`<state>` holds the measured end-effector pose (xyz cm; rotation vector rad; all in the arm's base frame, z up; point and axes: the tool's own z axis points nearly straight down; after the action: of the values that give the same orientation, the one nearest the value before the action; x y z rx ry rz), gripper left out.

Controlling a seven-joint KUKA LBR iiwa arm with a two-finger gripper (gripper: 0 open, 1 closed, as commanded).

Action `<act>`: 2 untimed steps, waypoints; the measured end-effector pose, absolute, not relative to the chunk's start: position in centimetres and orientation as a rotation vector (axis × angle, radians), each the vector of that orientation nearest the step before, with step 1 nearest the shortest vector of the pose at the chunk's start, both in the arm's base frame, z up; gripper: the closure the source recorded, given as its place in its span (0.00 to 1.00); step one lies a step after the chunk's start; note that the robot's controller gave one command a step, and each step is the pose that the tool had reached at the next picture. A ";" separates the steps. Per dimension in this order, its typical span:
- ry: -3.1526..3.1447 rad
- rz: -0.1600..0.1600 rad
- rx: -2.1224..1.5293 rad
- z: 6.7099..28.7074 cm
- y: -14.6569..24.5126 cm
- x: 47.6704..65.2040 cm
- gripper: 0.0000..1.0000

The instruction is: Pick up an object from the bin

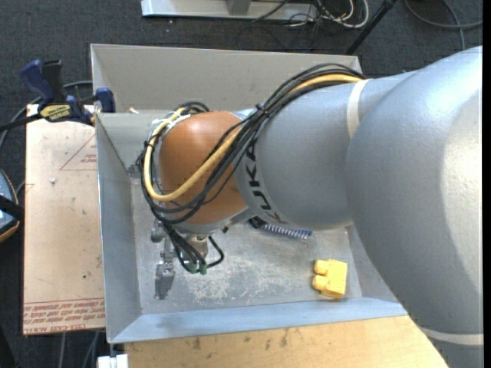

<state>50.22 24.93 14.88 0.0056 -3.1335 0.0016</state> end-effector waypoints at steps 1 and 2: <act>-3.112 0.001 0.407 11.2 22.8 51.4 0.00; -3.123 0.006 0.323 8.2 15.0 54.6 0.00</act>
Offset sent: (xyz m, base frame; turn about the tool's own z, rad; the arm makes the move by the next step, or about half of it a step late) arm 0.0125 -0.0208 -0.0353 -0.2586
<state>54.56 15.04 8.17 0.3233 -3.1231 0.0062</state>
